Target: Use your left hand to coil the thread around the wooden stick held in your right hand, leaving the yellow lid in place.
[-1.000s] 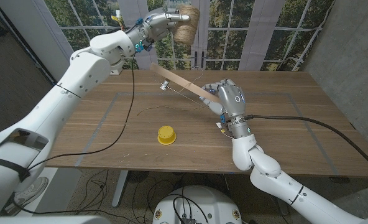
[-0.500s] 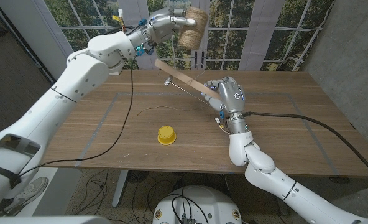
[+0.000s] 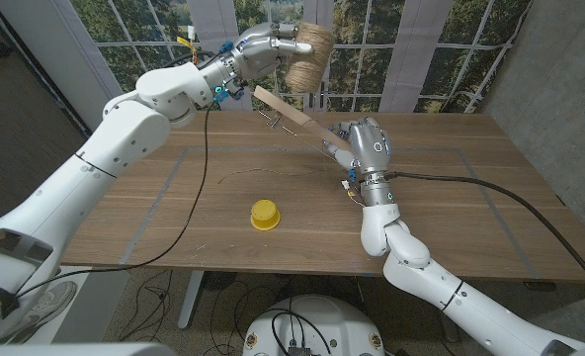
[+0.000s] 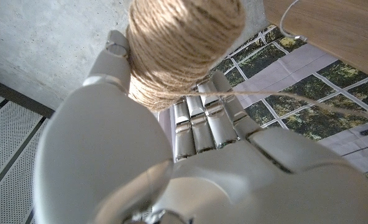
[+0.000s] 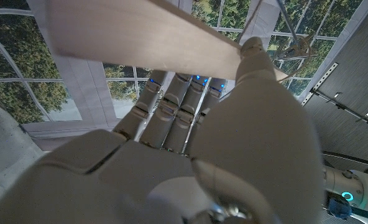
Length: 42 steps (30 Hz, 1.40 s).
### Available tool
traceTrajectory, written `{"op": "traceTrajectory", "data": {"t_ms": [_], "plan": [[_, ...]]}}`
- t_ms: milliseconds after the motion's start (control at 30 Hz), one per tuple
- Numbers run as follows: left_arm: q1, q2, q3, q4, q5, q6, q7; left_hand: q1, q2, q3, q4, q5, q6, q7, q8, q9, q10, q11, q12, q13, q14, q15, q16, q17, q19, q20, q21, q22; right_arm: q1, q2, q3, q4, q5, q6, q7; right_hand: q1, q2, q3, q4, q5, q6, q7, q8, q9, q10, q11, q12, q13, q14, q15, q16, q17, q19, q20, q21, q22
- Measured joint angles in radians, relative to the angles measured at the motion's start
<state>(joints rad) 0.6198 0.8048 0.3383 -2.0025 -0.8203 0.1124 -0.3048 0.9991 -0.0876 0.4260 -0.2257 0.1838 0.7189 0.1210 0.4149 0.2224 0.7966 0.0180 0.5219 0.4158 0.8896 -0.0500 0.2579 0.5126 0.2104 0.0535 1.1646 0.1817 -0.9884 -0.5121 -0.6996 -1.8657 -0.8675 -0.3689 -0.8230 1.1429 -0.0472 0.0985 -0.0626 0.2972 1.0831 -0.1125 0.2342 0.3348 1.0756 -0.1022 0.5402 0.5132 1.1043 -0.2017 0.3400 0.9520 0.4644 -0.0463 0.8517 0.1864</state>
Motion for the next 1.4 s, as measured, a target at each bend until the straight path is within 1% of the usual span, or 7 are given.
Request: {"op": "traceTrajectory", "data": {"t_ms": [200, 367, 633, 1000, 1200, 1233, 1400], "plan": [[0.059, 0.017, -0.024, -0.018, 0.002, -0.033, 0.006, 0.0, 0.0, 0.0, 0.0, 0.002, 0.0, 0.0, 0.0, 0.0, 0.0, 0.0, 0.0, 0.0, 0.0, 0.0, 0.0, 0.0, -0.005, 0.005, 0.0, 0.0, 0.004, 0.007, -0.001, 0.002, 0.005, -0.024, -0.011, 0.003, -0.003, 0.0, 0.0, 0.0, 0.0, 0.0, 0.002, 0.002, 0.0, 0.0, 0.0, 0.0, 0.0, 0.0, 0.0, 0.0, 0.0, 0.0, 0.0, 0.0], [0.133, 0.028, -0.048, -0.035, 0.017, -0.093, 0.035, 0.0, 0.0, 0.0, 0.0, 0.002, 0.0, 0.0, 0.0, 0.0, 0.0, 0.0, 0.0, 0.0, 0.0, 0.0, 0.0, 0.0, -0.005, 0.005, 0.0, 0.0, 0.008, 0.018, -0.001, 0.006, 0.01, -0.047, -0.031, 0.003, -0.003, 0.0, 0.0, 0.0, 0.0, 0.0, 0.003, 0.002, 0.002, 0.002, -0.003, 0.0, 0.0, 0.0, -0.004, 0.0, 0.0, 0.0, 0.0, 0.0], [0.222, 0.029, -0.065, -0.039, 0.036, -0.145, 0.059, 0.0, 0.0, 0.0, 0.0, 0.002, 0.0, 0.0, 0.0, 0.0, 0.0, 0.0, -0.001, 0.0, 0.0, 0.0, 0.0, 0.0, -0.005, 0.005, 0.0, 0.0, 0.01, 0.027, 0.002, 0.008, 0.022, -0.07, -0.059, 0.013, -0.002, -0.004, 0.002, 0.0, 0.0, 0.0, 0.003, 0.002, 0.003, 0.001, -0.004, -0.001, 0.0, 0.0, -0.003, 0.004, 0.0, 0.0, 0.008, 0.0], [0.292, -0.003, -0.054, 0.007, 0.044, -0.222, 0.092, 0.0, 0.0, 0.003, -0.003, 0.002, 0.0, 0.0, 0.0, 0.0, 0.0, 0.0, 0.0, 0.0, 0.0, 0.0, 0.0, 0.004, -0.005, 0.005, 0.004, 0.0, 0.013, 0.03, 0.009, 0.007, 0.035, -0.083, -0.085, 0.012, -0.002, -0.007, 0.001, -0.003, 0.0, 0.0, 0.003, 0.001, 0.011, 0.0, -0.008, 0.003, 0.0, 0.0, -0.007, 0.004, 0.0, 0.0, 0.008, 0.0], [0.321, -0.033, -0.039, 0.034, 0.061, -0.257, 0.121, 0.0, 0.0, 0.003, -0.003, 0.001, 0.0, 0.0, 0.0, 0.0, 0.0, 0.0, 0.0, 0.0, 0.0, 0.0, 0.0, 0.005, -0.005, 0.005, 0.004, 0.0, 0.013, 0.031, 0.014, 0.006, 0.046, -0.085, -0.098, 0.011, -0.001, -0.008, 0.0, -0.004, 0.0, 0.0, 0.002, 0.001, 0.011, 0.0, -0.011, 0.004, 0.005, -0.005, -0.007, 0.004, 0.0, 0.0, 0.008, -0.005], [0.329, -0.05, -0.031, 0.052, 0.06, -0.266, 0.123, 0.0, 0.0, 0.003, -0.003, 0.001, 0.0, 0.0, 0.0, 0.0, 0.0, 0.0, 0.0, 0.0, 0.0, 0.0, 0.0, 0.005, -0.005, 0.005, 0.004, 0.0, 0.013, 0.031, 0.016, 0.006, 0.05, -0.085, -0.105, 0.011, -0.001, -0.008, 0.0, -0.004, 0.0, 0.0, 0.002, 0.001, 0.011, 0.0, -0.011, 0.004, 0.005, -0.005, -0.007, 0.004, 0.0, 0.0, 0.008, -0.005], [0.335, -0.076, -0.021, 0.082, 0.016, -0.303, 0.098, 0.0, 0.0, 0.003, -0.003, 0.0, 0.0, 0.0, 0.0, 0.0, 0.0, 0.0, 0.0, 0.0, 0.0, 0.0, 0.0, 0.005, -0.005, 0.005, 0.004, 0.0, 0.012, 0.033, 0.02, 0.006, 0.056, -0.085, -0.112, 0.01, 0.001, -0.012, 0.005, -0.004, 0.0, 0.0, 0.001, 0.001, 0.011, 0.0, -0.011, 0.004, 0.005, -0.005, -0.011, 0.009, 0.0, 0.0, 0.014, -0.005]]}}
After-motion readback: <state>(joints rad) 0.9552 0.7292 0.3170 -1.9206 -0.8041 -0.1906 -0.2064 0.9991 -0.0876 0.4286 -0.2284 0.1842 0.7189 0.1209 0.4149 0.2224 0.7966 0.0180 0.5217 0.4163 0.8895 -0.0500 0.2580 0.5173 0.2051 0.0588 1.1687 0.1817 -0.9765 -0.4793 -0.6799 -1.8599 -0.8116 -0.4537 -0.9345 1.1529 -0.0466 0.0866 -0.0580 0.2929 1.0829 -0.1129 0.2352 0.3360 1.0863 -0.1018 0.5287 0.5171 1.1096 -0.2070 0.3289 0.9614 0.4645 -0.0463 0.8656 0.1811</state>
